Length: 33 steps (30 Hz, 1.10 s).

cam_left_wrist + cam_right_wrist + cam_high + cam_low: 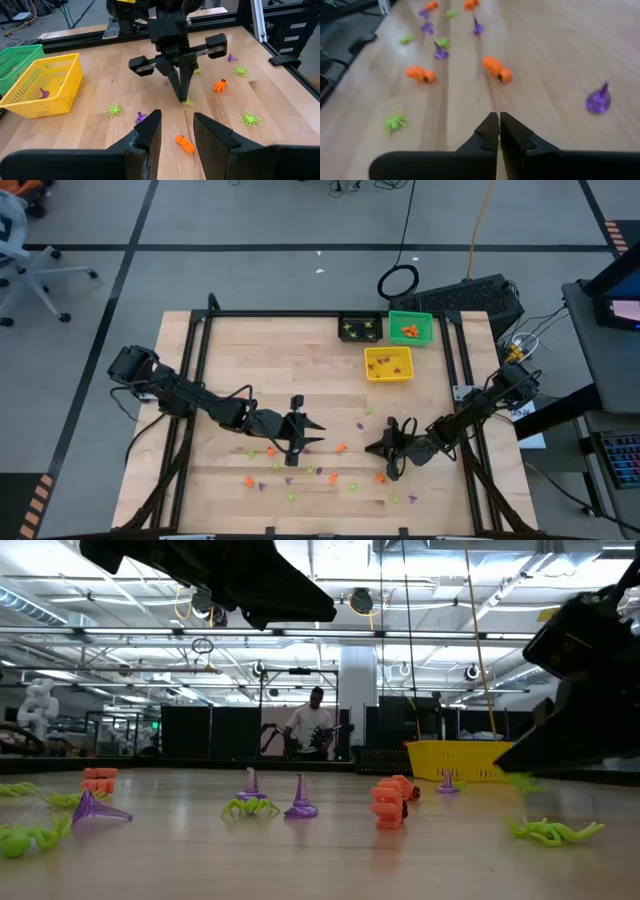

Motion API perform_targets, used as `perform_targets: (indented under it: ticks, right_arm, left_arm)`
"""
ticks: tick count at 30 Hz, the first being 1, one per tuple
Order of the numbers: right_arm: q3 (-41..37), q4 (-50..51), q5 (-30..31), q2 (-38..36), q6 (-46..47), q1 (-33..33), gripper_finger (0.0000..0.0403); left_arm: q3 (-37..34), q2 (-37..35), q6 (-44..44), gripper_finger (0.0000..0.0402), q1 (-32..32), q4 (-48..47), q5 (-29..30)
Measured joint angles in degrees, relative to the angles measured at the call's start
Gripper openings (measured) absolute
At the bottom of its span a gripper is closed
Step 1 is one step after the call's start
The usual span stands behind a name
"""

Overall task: Sort Halloween decoration
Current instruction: Put the green spider toy into the black basket

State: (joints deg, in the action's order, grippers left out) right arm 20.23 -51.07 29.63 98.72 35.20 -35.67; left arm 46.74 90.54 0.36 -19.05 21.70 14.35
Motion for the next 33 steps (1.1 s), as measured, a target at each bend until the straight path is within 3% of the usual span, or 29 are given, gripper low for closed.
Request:
perform_targets:
  ticks: [8,15,28,33]
  right_arm:
    - [0.77,-1.64,0.23,-2.23,-4.00,-0.08,0.0000]
    - [3.28,-1.69,0.46,-7.43,-12.97,-0.08,0.0000]
    - [9.87,12.52,2.55,-19.77,-28.34,-0.08,0.0000]
    - [10.14,15.36,7.11,-23.77,-31.66,-0.08,0.0000]
  left_arm:
    - [0.00,0.00,0.00,0.0114,0.00,-0.02,0.00]
    - [0.00,0.00,-0.02,0.0114,-0.01,-0.03,0.00]
    - [0.00,0.00,-0.04,0.0114,-0.02,-0.02,0.00]
    - [0.00,0.00,-0.07,0.0114,0.00,-0.05,-0.02]
